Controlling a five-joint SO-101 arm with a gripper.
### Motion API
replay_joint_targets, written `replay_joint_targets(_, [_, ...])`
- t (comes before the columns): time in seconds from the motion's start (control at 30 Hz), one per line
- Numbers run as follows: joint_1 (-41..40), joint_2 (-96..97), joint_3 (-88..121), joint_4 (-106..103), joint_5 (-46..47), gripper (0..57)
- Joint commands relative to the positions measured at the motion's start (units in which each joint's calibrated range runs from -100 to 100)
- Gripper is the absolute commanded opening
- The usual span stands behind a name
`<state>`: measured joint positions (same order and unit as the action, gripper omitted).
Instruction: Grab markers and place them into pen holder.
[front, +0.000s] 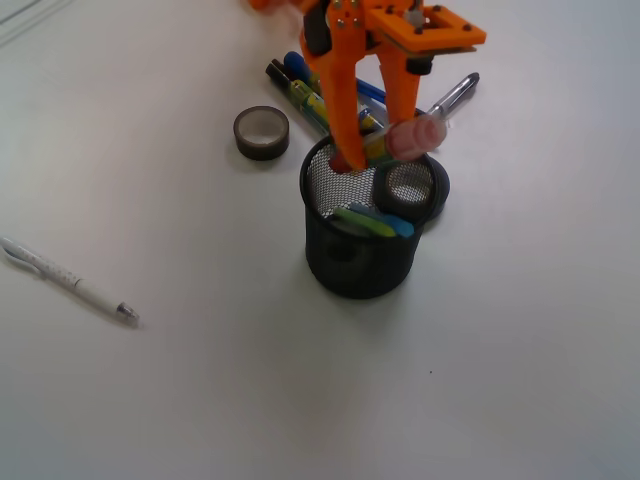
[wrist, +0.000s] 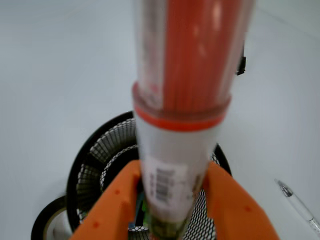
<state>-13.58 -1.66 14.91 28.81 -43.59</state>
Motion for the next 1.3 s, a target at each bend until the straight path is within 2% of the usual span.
replay_joint_targets(0.0, [-0.37,-3.66,-0.24,-1.08,0.1,7.2])
replay_joint_targets(0.1, [-0.74,-3.66,-0.24,-1.08,0.15,25.4])
replay_joint_targets(0.17, [-0.82,-3.83,-0.24,-0.99,0.24,33.1])
replay_joint_targets(0.4, [1.13,-4.85,-2.78,2.86,6.64,33.5])
replay_joint_targets(0.63, [4.12,-9.69,-15.82,32.78,12.75,33.5])
replay_joint_targets(0.9, [5.09,-15.56,-17.36,58.5,12.94,33.5])
replay_joint_targets(1.1, [1.05,-23.38,0.03,58.85,8.06,29.4])
replay_joint_targets(1.27, [-2.76,-28.82,17.69,42.23,7.52,29.5])
